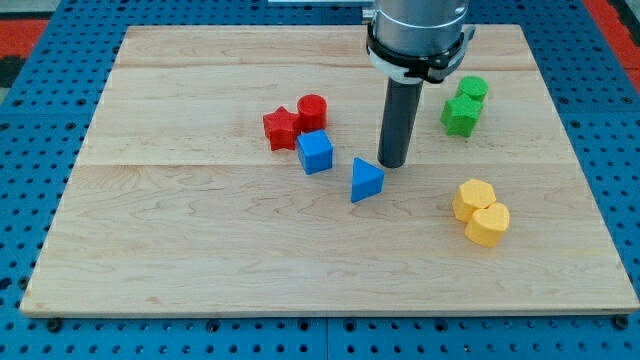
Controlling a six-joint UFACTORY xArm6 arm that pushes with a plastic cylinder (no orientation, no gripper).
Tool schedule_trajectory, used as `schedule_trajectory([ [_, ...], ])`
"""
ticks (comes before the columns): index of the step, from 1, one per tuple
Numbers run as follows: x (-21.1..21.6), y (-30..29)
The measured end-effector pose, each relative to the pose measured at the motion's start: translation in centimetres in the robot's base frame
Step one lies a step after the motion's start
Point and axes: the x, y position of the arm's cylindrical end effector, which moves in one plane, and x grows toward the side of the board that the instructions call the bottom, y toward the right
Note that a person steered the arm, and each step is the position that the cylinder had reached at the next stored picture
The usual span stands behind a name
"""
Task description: Place the blue blocks at the bottom center of the board
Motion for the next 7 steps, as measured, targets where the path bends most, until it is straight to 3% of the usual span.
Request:
schedule_trajectory([
  [2, 0.0, 1.9],
  [3, 0.0, 8.3],
  [7, -0.2, 9.4],
])
